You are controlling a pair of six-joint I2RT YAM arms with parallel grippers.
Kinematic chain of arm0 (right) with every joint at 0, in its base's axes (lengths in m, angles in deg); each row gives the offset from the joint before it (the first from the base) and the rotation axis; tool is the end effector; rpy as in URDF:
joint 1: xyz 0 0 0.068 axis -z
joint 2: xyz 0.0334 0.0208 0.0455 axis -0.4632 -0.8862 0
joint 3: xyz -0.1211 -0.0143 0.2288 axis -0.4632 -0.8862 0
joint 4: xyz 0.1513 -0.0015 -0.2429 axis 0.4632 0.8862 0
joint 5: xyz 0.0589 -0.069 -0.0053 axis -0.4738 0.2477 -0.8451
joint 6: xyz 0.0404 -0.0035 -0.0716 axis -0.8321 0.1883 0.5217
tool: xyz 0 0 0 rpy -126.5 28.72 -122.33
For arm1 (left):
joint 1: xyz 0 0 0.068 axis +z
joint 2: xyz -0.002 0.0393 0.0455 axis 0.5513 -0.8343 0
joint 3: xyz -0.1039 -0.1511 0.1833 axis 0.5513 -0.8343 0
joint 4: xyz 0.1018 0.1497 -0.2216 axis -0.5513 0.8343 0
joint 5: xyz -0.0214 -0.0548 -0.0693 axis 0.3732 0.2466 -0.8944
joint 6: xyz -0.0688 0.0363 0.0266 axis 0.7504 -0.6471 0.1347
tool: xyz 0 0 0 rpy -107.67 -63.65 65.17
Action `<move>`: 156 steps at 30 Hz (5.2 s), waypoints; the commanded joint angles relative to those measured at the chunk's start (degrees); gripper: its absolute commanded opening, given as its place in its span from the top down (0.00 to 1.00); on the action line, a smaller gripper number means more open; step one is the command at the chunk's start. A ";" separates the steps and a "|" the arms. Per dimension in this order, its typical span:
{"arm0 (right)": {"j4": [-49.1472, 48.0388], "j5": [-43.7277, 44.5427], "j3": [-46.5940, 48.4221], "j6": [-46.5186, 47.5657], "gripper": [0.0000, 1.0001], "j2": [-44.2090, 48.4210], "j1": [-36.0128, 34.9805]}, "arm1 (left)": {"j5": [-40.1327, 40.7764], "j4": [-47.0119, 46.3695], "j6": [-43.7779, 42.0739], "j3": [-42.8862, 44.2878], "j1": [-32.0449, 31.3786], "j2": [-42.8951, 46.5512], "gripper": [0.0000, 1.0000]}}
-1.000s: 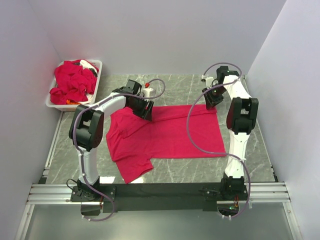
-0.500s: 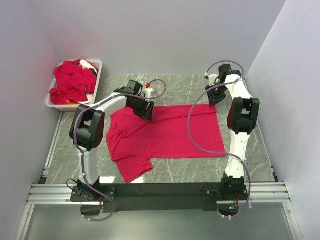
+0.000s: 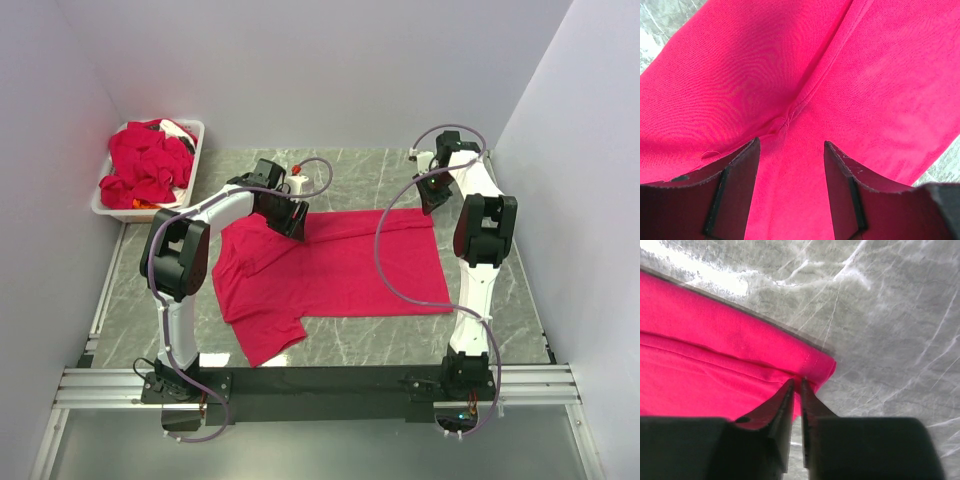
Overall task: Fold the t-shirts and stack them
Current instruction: Fold the tshirt
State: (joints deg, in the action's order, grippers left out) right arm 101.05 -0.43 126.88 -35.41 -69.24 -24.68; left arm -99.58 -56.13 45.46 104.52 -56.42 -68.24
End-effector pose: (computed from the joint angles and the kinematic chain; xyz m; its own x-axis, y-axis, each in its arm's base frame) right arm 0.5111 -0.0098 0.1333 -0.8503 -0.4173 -0.3207 -0.4624 0.8834 0.0765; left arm 0.4108 -0.2095 0.1393 -0.7511 0.4075 -0.5193 0.6227 0.6987 -0.3522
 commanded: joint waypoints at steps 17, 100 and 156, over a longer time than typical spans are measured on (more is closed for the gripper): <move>2.57 1.46 -7.09 4.24 1.00 6.98 1.65 | -0.13 -0.52 -1.11 1.52 -0.24 0.43 0.41; -0.24 -7.07 -11.21 0.64 0.74 9.80 -2.12 | -5.14 6.25 -10.26 4.16 -6.75 -4.32 0.66; -5.95 10.43 15.42 -11.93 0.85 -9.81 -2.65 | 7.78 2.03 16.55 15.67 21.91 -15.74 0.59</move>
State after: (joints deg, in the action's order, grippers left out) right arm 98.60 8.20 140.06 -46.23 -78.58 -27.00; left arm -92.46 -53.56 61.20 118.29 -34.71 -81.07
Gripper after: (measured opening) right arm 0.156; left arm 0.404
